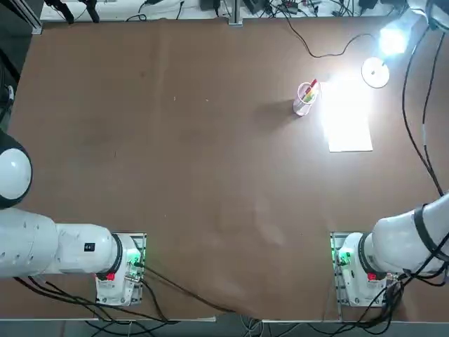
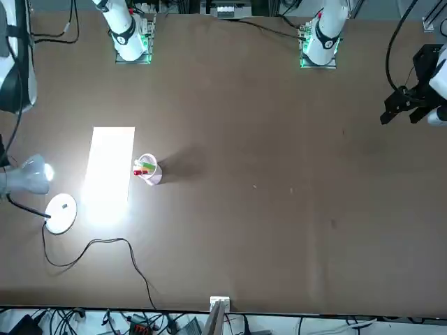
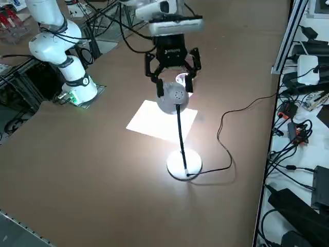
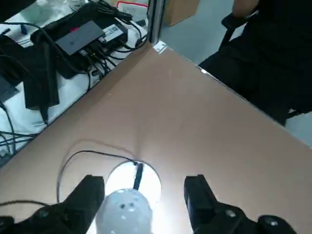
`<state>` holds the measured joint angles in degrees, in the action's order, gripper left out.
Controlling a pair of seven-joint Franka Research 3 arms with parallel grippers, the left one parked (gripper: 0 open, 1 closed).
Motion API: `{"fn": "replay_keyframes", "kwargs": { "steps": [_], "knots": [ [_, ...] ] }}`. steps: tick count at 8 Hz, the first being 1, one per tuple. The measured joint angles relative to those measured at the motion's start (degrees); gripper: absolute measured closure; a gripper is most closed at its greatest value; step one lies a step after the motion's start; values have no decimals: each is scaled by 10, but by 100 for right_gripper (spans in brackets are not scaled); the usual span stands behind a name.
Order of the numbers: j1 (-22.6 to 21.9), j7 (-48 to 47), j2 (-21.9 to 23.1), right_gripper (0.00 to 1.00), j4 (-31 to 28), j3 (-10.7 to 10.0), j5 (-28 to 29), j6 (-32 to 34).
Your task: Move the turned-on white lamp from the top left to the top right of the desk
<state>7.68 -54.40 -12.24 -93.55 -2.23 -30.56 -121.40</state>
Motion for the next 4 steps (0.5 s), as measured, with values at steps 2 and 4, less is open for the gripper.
{"fn": "replay_keyframes", "kwargs": {
  "steps": [2, 4],
  "knots": [
    [2, 113, 23, 0, 48, 0, 82, 93],
    [1, 251, 47, 0, 75, 6, 160, 202]
  ]
}}
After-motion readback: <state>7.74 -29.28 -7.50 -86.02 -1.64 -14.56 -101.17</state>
